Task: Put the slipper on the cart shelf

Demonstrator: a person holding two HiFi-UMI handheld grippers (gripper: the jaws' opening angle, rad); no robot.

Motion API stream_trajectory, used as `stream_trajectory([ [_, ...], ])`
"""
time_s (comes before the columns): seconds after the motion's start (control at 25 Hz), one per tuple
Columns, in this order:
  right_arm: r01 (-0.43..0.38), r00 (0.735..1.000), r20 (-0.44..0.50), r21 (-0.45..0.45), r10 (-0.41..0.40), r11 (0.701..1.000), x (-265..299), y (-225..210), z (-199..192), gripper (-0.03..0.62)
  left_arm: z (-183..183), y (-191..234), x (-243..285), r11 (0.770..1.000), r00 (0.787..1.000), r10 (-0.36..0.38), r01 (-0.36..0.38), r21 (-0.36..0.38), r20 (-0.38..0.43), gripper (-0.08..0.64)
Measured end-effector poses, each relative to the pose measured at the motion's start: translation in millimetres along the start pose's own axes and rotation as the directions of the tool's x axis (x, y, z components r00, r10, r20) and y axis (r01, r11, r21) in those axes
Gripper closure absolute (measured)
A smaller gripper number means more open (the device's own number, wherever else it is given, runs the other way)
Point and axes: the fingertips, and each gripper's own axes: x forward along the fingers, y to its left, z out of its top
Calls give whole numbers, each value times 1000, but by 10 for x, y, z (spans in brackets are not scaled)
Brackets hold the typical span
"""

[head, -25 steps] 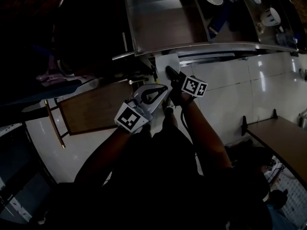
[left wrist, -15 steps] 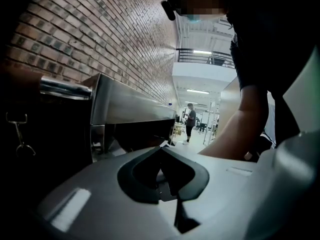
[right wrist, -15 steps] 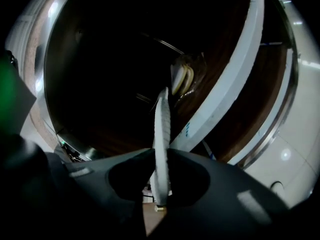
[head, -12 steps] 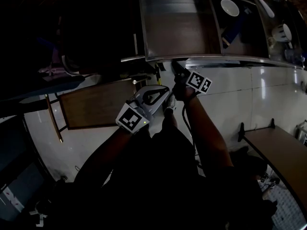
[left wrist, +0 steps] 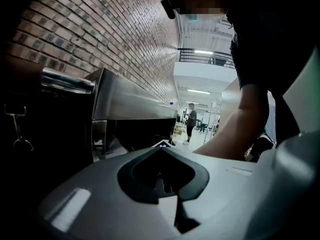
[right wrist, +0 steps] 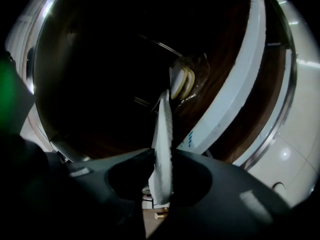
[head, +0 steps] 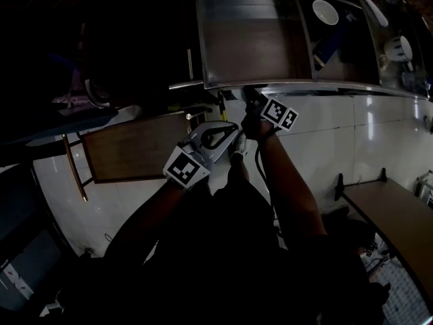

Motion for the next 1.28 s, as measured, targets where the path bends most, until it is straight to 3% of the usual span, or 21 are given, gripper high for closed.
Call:
stream_trajectory([
  [0.16, 42, 999, 10, -29, -41, 999, 22, -15, 54, 502, -12, 4, -9, 1000, 1000, 7, -7, -7, -3, 557],
  [0.4, 55, 997, 52, -12, -55, 998, 29, -20, 204, 415, -25, 0, -28, 1000, 1000, 9, -9, -12, -5, 557],
  [0.52, 80, 995, 60, -72, -75, 994, 46, 47, 272, 372, -39, 8, -46, 1000, 1000, 12, -12, -17, -5, 557],
  [0.68, 174, 985, 58, -244, -165, 954, 5, 69, 271, 324, -57, 14, -60, 1000, 1000, 12, -12, -17, -8, 557],
  [0.88, 266, 964, 76, -335, -255, 904, -81, -10, 261, 235, -33, 14, -75, 1000, 1000, 10, -10, -18, -4, 557],
  [1.28, 341, 939, 160, -297, -306, 892, -498, -78, 366, 233, 31, -80, -123, 1000, 1000, -14, 14, -4, 15, 557],
])
